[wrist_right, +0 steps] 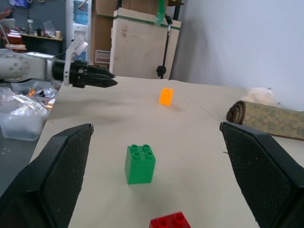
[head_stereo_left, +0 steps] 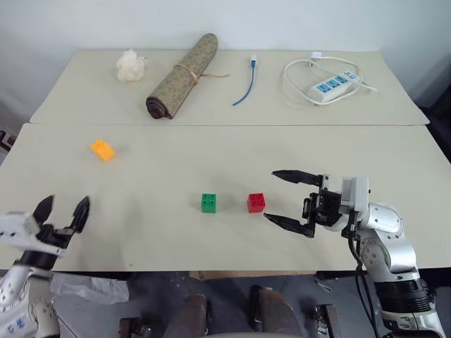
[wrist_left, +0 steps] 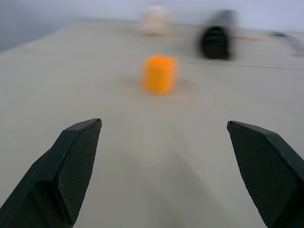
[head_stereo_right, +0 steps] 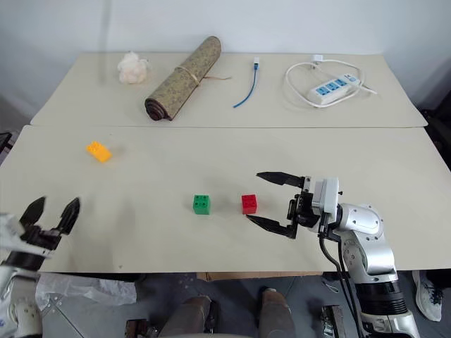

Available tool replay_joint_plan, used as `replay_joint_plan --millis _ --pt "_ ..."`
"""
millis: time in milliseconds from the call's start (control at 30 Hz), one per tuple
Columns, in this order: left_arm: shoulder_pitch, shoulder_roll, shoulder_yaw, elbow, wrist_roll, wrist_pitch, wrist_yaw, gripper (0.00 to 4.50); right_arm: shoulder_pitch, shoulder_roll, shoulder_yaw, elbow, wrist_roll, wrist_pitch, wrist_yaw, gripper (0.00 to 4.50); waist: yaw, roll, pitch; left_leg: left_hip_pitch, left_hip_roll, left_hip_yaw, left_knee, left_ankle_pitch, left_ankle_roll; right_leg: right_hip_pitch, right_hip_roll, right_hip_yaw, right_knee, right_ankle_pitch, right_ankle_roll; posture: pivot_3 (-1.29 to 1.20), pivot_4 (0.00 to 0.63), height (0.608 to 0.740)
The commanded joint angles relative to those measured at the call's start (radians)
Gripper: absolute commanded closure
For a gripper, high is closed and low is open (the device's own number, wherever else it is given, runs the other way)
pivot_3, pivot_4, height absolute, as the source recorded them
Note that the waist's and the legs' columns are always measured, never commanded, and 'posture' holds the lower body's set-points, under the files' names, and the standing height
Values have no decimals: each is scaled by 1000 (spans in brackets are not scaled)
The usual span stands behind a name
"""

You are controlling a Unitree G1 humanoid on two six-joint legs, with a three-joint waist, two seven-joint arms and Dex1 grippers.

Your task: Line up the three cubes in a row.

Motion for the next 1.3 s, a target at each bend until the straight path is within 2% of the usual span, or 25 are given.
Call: replay_joint_plan --millis 33,167,267,467,533,633,767,967,1100,1300 --pt "25 -61 40 -73 18 -31 169 10 -21 14 0 4 -6 -39 11 0 3 -1 -1 0 0 0 0 0 0 0 0 0 -1 0 0 0 150 740" --pt "16 -92 -27 -111 57 6 261 10 -32 12 -1 20 -11 -48 16 0 5 -2 -1 1 -1 0 0 0 0 1 0 0 0 0 0 0 150 740" --pt "-58 -75 -67 -98 54 51 321 10 -36 9 -2 29 -15 -51 17 0 2 -2 -1 1 0 0 0 0 0 0 0 0 1 0 0 0 150 740" --pt "-324 2 -175 -24 166 207 520 10 -30 6 1 25 -18 -42 8 0 1 -3 -2 0 -1 -1 0 1 -1 0 2 -3 5 0 0 0 150 740" --pt "-431 29 -217 45 178 217 513 10 -20 7 10 10 -22 -39 5 0 1 -3 -2 1 -2 0 0 1 -1 -1 2 -4 7 0 0 0 150 740" --pt "-522 75 -255 145 147 196 394 10 -16 8 14 -10 -27 -33 -13 0 -4 -3 -2 0 -2 1 0 1 -1 -2 4 -6 7 0 0 0 150 740" --pt "-505 206 -301 267 158 106 148 10 -7 -3 8 -22 -33 -33 -32 0 -28 -3 -2 0 -1 4 -1 1 -1 -4 4 -5 7 0 0 0 150 740" --pt "-571 416 -349 554 144 -45 -256 10 21 -28 -7 -37 -32 -34 -52 0 -24 -3 -2 0 0 5 -1 1 -2 -4 3 -6 7 0 0 0 150 740" --pt "-718 485 -393 797 199 -131 -342 10 35 -32 -8 -48 -35 -33 -63 0 -8 -3 -2 0 -2 4 0 2 0 -3 2 -8 7 0 0 0 150 740" --pt "-903 487 -471 1079 270 -172 -414 10 42 -49 -14 -71 -44 -26 -74 0 -2 -3 -2 0 -5 5 0 1 2 -4 2 -9 10 0 0 0 150 740"
